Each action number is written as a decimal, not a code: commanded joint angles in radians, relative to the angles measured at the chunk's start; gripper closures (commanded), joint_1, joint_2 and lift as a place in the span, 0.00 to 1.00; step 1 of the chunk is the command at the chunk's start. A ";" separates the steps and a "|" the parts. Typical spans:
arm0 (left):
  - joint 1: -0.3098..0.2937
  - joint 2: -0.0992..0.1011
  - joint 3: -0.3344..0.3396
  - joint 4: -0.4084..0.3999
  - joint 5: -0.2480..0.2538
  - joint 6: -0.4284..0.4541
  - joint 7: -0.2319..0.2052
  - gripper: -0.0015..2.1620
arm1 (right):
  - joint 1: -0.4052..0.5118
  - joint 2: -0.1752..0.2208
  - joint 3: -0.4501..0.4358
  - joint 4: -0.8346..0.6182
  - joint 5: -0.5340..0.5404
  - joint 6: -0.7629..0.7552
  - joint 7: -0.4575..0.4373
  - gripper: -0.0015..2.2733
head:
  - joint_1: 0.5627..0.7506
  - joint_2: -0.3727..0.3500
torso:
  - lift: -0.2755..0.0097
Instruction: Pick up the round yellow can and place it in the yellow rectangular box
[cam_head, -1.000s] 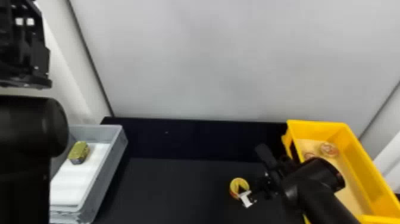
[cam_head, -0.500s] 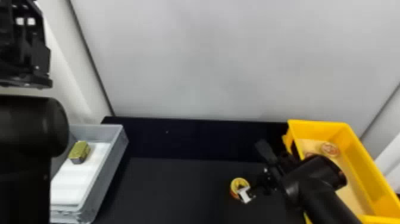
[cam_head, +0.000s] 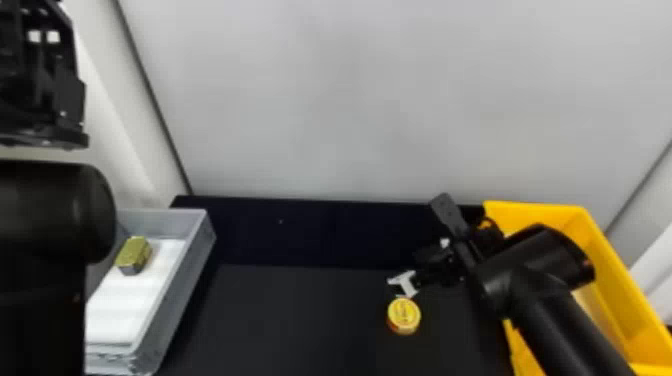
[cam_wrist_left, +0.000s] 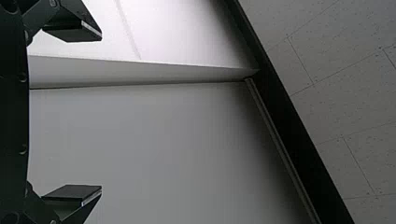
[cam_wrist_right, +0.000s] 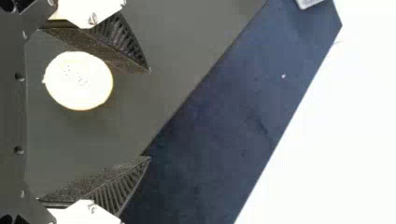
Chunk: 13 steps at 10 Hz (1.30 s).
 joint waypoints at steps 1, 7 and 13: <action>-0.001 0.000 0.000 0.000 -0.002 0.000 0.000 0.06 | 0.002 0.005 0.030 -0.019 -0.031 -0.001 0.001 0.06 | 0.53 0.59 | 0.93; 0.007 -0.002 0.008 0.000 -0.002 -0.002 0.000 0.06 | 0.025 0.025 0.068 -0.017 -0.066 0.003 -0.007 0.06 | 0.53 0.59 | 0.93; 0.010 0.000 0.008 0.000 -0.002 0.000 -0.001 0.06 | 0.104 0.014 0.057 -0.117 -0.065 0.072 0.012 0.06 | 0.53 0.59 | 0.93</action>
